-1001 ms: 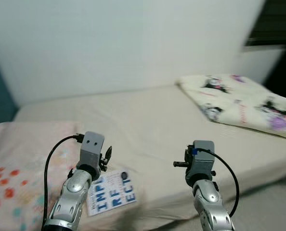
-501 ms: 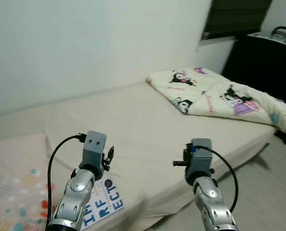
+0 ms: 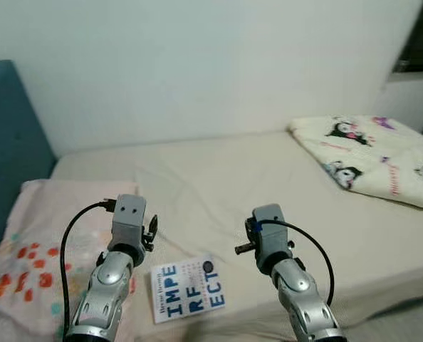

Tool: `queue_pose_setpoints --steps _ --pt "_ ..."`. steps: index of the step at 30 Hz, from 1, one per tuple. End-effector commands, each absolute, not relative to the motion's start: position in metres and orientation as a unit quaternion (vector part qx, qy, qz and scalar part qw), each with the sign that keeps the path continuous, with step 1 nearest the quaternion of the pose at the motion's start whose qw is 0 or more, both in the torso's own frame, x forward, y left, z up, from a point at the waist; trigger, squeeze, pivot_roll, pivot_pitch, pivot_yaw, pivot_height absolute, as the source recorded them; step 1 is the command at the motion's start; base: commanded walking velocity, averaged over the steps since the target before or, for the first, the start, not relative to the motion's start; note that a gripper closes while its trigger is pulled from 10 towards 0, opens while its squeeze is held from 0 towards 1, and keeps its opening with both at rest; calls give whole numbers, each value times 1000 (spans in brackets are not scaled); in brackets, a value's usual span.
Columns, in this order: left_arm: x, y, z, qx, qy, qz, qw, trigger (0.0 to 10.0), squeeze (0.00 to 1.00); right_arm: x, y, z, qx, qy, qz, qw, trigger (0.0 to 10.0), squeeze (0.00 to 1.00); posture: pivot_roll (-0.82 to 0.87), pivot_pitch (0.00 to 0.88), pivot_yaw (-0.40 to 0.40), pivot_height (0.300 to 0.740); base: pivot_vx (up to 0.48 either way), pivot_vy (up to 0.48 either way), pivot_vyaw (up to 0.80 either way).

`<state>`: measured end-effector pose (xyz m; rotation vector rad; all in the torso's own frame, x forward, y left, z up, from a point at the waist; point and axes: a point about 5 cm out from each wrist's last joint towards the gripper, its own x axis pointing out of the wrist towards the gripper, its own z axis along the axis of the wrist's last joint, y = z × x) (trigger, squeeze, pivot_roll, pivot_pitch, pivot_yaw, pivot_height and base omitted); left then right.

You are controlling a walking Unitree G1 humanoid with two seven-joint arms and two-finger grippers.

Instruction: Clean up the room

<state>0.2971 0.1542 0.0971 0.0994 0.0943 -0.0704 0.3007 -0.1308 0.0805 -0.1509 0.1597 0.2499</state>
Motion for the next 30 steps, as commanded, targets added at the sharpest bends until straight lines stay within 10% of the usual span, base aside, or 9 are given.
queue_pose_setpoints --steps 1,30 --pt "295 154 96 44 54 -37 997 10000 0 301 -135 79 -71 81 118 987 10000 0 -24 0 -69 740 0 0 0" --pt "298 152 102 37 53 -30 997 10000 0 300 -142 73 -58 99 79 990 10000 0 -27 9 -54 740 0 -362 105"
